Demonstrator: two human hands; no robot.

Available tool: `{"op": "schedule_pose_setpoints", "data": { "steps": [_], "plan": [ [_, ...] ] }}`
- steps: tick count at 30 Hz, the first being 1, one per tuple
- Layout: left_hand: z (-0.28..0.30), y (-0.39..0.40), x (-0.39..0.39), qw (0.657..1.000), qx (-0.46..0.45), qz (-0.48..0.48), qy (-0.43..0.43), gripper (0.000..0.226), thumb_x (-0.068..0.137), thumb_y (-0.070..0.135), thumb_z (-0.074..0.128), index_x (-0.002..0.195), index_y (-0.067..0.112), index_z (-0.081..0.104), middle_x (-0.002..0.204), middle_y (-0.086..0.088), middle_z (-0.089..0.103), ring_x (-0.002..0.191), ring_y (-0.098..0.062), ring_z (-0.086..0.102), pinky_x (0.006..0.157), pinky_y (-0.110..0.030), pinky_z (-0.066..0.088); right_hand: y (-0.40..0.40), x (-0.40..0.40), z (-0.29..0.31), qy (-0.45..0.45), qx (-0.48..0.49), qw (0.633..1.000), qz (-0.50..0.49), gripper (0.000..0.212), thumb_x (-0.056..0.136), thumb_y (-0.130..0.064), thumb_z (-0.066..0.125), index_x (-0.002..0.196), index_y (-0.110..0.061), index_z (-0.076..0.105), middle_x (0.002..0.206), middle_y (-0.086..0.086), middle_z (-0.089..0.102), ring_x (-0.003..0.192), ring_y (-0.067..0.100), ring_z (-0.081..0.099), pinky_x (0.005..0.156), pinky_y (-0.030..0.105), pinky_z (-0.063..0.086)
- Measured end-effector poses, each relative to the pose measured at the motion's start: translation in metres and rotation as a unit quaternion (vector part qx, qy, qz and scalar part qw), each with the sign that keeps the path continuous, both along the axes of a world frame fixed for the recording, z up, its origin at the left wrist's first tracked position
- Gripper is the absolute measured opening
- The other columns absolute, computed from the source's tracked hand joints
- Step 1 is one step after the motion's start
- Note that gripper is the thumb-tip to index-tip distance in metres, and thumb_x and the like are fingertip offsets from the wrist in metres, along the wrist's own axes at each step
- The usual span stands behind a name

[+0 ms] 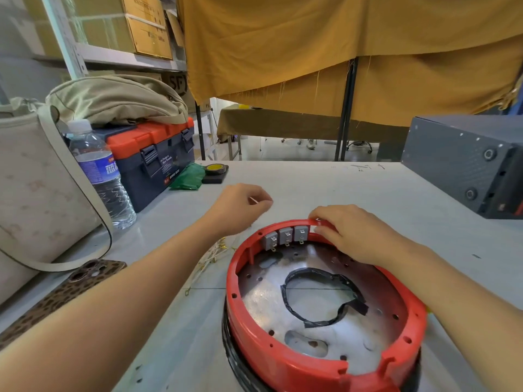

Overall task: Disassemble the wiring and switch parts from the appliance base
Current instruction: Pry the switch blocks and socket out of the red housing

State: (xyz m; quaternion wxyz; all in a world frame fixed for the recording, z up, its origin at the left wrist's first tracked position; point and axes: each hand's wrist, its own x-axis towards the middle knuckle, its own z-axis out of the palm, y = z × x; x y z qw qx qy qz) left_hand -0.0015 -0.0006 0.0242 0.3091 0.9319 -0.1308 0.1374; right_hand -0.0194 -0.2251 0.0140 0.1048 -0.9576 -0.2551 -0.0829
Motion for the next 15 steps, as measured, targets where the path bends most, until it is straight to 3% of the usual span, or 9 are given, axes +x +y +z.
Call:
{"op": "schedule_pose_setpoints", "data": {
  "steps": [5,11,15],
  "plan": [
    [0.009,-0.030,-0.019,0.994,0.065,-0.082,0.043,0.017,0.085,0.035,0.064,0.094,0.022,0.071,0.090,0.012,0.069,0.083,0.000,0.064,0.073,-0.016,0.050,0.001,-0.002,0.001,-0.014,0.005,1.000,0.006,0.024,0.100,-0.024,0.041,0.120,-0.020,0.055,0.117,0.002,0.062,0.107,0.026,0.055,0.086,0.042,0.045],
    [0.003,-0.044,-0.024,0.993,0.095,-0.064,0.024,0.028,0.084,0.016,0.064,0.112,0.015,0.065,0.103,0.000,0.066,0.092,-0.014,0.062,0.084,-0.025,0.048,0.001,-0.005,0.002,-0.003,0.020,1.000,-0.020,0.021,0.099,-0.024,0.043,0.114,-0.021,0.057,0.110,0.008,0.064,0.100,0.031,0.057,0.082,0.043,0.048],
    [0.000,-0.049,-0.022,0.993,0.092,-0.064,0.024,0.022,0.084,0.012,0.063,0.105,0.015,0.068,0.103,0.001,0.066,0.089,-0.011,0.060,0.080,-0.020,0.044,0.003,-0.006,0.006,-0.007,-0.021,0.999,-0.049,0.017,0.096,-0.025,0.044,0.109,-0.019,0.054,0.103,0.011,0.060,0.091,0.033,0.055,0.069,0.038,0.044]
  ]
}}
